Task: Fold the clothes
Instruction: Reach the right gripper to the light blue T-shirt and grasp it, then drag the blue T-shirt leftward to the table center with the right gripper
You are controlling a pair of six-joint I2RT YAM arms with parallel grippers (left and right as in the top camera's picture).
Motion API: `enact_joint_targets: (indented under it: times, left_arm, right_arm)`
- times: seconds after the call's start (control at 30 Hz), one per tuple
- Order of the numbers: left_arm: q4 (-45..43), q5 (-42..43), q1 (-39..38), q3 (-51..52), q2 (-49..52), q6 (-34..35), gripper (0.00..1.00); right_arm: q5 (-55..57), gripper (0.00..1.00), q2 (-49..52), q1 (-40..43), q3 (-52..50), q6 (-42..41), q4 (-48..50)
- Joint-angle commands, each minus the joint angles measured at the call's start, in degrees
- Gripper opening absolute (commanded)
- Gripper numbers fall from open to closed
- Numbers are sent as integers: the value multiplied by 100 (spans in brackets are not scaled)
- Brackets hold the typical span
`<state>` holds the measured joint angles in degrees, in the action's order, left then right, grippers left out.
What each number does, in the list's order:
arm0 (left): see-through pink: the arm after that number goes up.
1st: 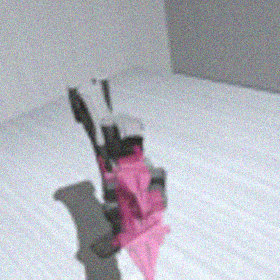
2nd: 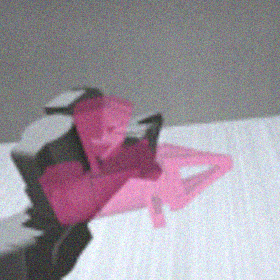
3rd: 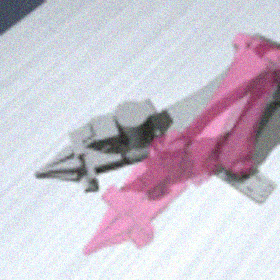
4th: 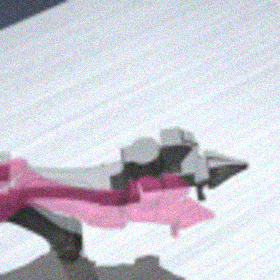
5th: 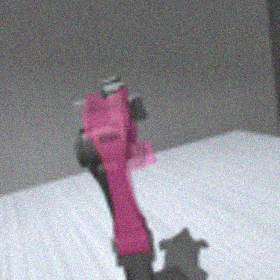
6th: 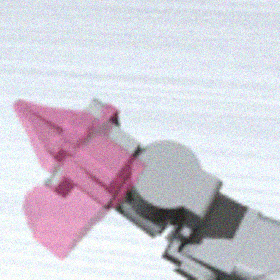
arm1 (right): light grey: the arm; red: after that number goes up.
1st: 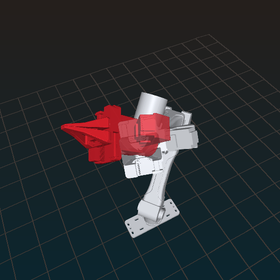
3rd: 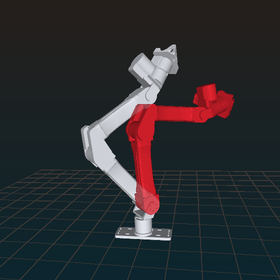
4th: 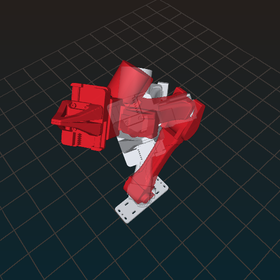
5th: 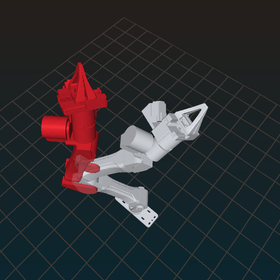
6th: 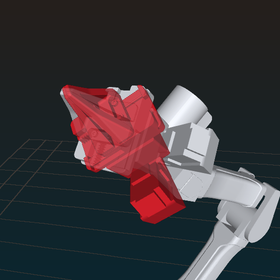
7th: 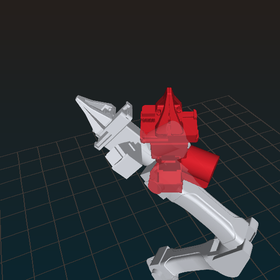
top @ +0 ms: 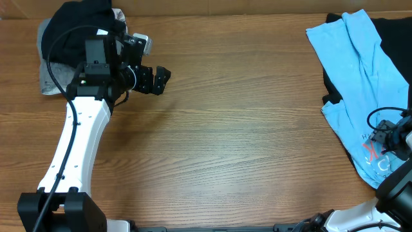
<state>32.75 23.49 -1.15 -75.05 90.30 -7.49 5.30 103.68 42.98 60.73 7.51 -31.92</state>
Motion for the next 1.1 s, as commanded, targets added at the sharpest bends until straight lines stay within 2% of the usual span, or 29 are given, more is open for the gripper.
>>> enact_joint_targets:
  times: [0.0,0.1,0.13,0.2,0.33,0.43,0.73,0.9,1.07]
  left_arm:
    - [-9,-186,-39,-107,35,-24,100]
    - [-26,-188,-39,-107,35,-24,100]
    - [-31,-188,-39,-107,35,-24,100]
    - [-35,-188,-39,-107,35,-24,100]
    - [-61,-186,-39,-107,35,-24,100]
    - [-144,-184,-39,-107,35,-22,100]
    - [-671,-96,-39,-111,33,153,98]
    - [-796,-98,-35,-184,33,382,96]
    - [-754,-107,50,-463,33,507,96]
  right_arm:
    - [-114,51,4,-9,-63,155,46]
    - [-114,19,4,-11,-63,153,59]
    - [-114,11,4,-11,-63,153,59]
    - [-111,4,2,-11,-63,149,61]
    - [-116,4,-7,-11,101,-96,-17]
    - [-225,4,-26,-24,570,-195,-422]
    - [-2028,4,-48,-175,2999,-306,-2498]
    - [-2577,4,-48,-693,4177,-197,-3862]
    - [-2951,4,-83,-1670,4992,-94,-4822]
